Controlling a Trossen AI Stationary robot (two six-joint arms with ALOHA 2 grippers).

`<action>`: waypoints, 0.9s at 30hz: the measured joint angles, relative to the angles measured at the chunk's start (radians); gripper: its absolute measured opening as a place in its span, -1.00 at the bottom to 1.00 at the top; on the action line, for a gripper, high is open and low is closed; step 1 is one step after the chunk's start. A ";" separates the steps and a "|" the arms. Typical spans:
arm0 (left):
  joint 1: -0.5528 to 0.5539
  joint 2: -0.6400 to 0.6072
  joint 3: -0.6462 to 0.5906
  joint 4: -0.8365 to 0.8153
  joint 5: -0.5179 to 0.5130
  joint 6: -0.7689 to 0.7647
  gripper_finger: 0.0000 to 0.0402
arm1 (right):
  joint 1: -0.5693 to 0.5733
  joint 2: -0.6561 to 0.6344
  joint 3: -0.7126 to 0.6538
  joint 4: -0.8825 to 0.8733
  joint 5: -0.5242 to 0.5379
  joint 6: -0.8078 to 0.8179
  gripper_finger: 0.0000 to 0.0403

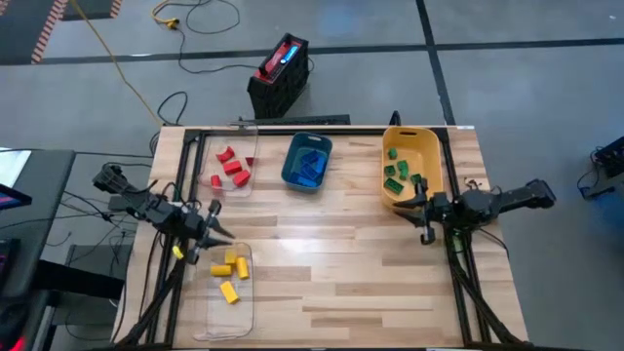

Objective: Sort blocks
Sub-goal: Return to Home Position

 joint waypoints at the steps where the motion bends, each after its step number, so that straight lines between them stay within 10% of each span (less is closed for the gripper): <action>1: 0.000 0.002 0.000 0.001 0.047 0.010 -0.65 | 0.014 0.000 0.001 0.021 0.000 -0.007 -0.48; 27: 0.002 0.002 -0.002 0.000 0.035 -0.055 -0.65 | 0.107 0.000 0.038 0.003 -0.001 0.115 -0.48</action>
